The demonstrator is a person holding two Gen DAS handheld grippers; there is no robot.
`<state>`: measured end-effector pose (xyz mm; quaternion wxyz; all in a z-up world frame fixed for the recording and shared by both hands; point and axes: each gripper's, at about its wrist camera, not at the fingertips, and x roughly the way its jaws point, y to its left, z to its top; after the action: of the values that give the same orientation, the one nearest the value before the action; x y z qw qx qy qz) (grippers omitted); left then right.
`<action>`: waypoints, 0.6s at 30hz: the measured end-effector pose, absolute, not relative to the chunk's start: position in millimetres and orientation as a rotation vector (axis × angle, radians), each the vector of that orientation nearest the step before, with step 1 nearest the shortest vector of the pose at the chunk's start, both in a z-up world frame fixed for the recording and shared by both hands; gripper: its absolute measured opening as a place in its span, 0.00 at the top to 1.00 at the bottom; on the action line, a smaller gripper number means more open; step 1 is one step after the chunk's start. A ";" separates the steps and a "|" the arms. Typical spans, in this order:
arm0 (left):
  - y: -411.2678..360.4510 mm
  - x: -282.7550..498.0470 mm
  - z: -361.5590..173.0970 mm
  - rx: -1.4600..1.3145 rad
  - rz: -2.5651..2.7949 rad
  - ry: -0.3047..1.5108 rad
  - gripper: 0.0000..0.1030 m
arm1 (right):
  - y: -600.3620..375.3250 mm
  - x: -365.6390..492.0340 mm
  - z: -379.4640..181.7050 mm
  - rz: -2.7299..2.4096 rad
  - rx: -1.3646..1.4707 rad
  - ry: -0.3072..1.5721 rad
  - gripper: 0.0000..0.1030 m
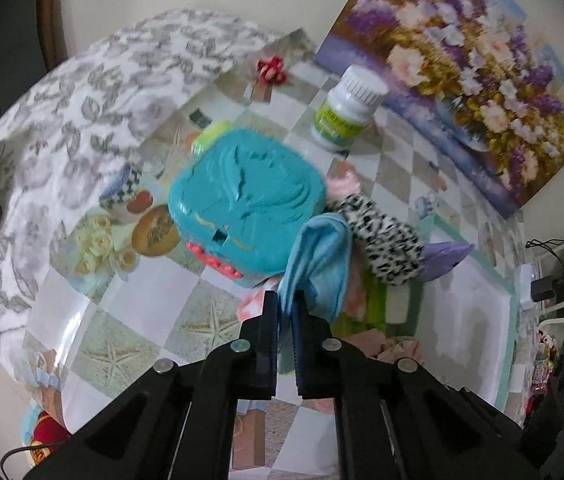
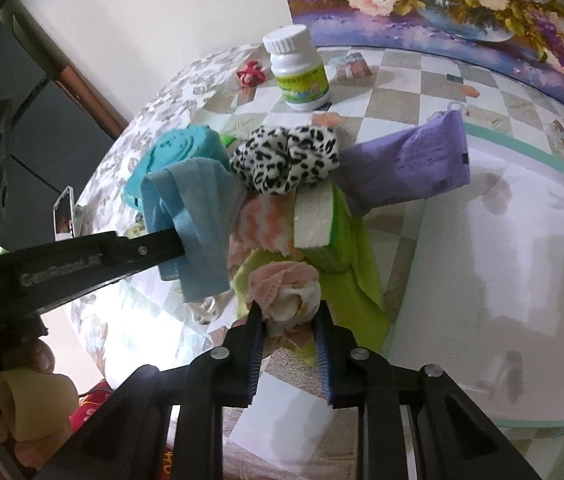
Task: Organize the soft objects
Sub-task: 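Grasp the pink floral scrunchie with the right tool while the left tool reaches toward the blue mask, then grasp the light blue face mask with the left tool while the right tool holds the scrunchie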
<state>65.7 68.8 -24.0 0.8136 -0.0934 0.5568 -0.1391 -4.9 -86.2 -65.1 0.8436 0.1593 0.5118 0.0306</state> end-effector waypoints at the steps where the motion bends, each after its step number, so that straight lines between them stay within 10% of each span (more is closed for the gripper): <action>1: 68.7 65.5 -22.0 -0.198 -0.301 1.178 0.94 | -87.5 -6.0 -62.5 0.065 0.341 1.073 0.75; 18: 75.3 66.8 -12.9 -0.159 -0.226 1.136 0.91 | -109.1 -24.6 -22.3 0.018 0.366 0.952 0.76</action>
<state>66.8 75.3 -12.9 0.8339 -0.0752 0.5362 -0.1068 -24.6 -109.1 -22.3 0.8728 0.1750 0.4556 0.0086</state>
